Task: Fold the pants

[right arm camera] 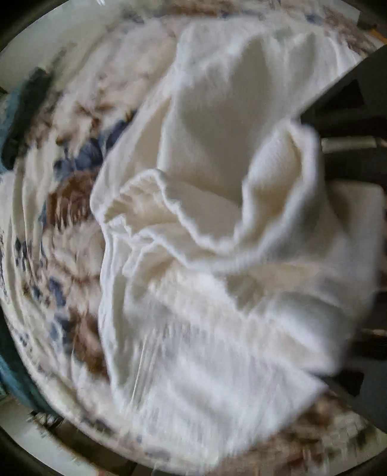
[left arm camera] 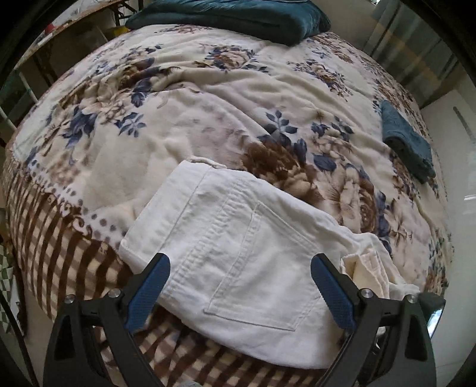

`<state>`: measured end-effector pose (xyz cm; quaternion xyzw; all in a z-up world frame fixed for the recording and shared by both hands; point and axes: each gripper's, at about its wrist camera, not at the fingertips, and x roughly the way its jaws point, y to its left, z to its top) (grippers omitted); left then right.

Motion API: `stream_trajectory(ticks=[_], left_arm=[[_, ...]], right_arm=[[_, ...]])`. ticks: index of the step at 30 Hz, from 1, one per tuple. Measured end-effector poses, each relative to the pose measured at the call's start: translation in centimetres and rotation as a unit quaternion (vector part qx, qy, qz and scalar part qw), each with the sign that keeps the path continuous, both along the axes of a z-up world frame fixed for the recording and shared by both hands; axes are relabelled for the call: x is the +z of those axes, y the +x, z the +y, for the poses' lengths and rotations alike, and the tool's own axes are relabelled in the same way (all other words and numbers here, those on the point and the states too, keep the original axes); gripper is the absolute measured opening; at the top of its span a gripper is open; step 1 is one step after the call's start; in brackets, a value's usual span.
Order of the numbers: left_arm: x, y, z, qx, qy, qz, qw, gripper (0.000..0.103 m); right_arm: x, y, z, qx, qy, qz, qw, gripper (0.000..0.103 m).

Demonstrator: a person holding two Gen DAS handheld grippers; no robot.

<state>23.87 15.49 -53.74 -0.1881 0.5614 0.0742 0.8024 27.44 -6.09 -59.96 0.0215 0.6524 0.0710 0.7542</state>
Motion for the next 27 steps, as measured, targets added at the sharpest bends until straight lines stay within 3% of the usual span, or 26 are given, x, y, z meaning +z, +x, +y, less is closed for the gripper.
stream_trajectory(ticks=[2, 4, 7, 10, 13, 15, 16, 17, 20, 24, 27], left_arm=[[0.3, 0.8, -0.9, -0.020, -0.020, -0.003, 0.9996, 0.097], [0.6, 1.6, -2.4, -0.046, -0.042, -0.004, 0.9980, 0.097], [-0.1, 3.3, -5.8, -0.086, -0.106, 0.020, 0.9904, 0.097], [-2.3, 4.6, -9.5, -0.117, -0.145, 0.064, 0.9804, 0.097], [-6.7, 5.2, -13.5, -0.153, -0.127, 0.145, 0.9693, 0.097], [-8.5, 4.8, -14.5, -0.161, -0.084, 0.177, 0.9673, 0.093], [-9.1, 4.4, -14.6, -0.163, -0.058, 0.189, 0.9666, 0.081], [-9.4, 3.5, -14.1, -0.160, -0.035, 0.197, 0.9666, 0.076], [-9.8, 1.0, -12.3, -0.156, -0.015, 0.214, 0.9641, 0.075], [-8.7, -0.4, -11.0, -0.141, -0.042, 0.221, 0.9641, 0.075], [-7.5, 0.1, -10.7, -0.120, -0.098, 0.197, 0.9681, 0.075]], right_arm=[[1.8, -0.2, -1.5, -0.010, 0.088, 0.028, 0.996, 0.077], [4.6, -0.9, -3.8, -0.028, 0.144, 0.019, 0.989, 0.077], [7.3, -1.4, -7.8, -0.076, 0.163, 0.003, 0.984, 0.077], [6.9, -2.7, -12.9, -0.163, 0.136, 0.024, 0.977, 0.077], [4.7, -3.9, -17.6, -0.256, 0.149, 0.062, 0.953, 0.077], [2.7, -5.4, -20.1, -0.306, 0.163, 0.082, 0.934, 0.077], [2.1, -5.8, -21.0, -0.319, 0.157, 0.088, 0.931, 0.077], [1.7, -6.4, -22.0, -0.335, 0.144, 0.093, 0.926, 0.077], [1.3, -8.0, -24.1, -0.366, 0.146, 0.093, 0.914, 0.077], [1.6, -9.6, -25.5, -0.377, 0.156, 0.105, 0.907, 0.077], [0.7, -11.2, -25.8, -0.421, 0.187, 0.137, 0.877, 0.077]])
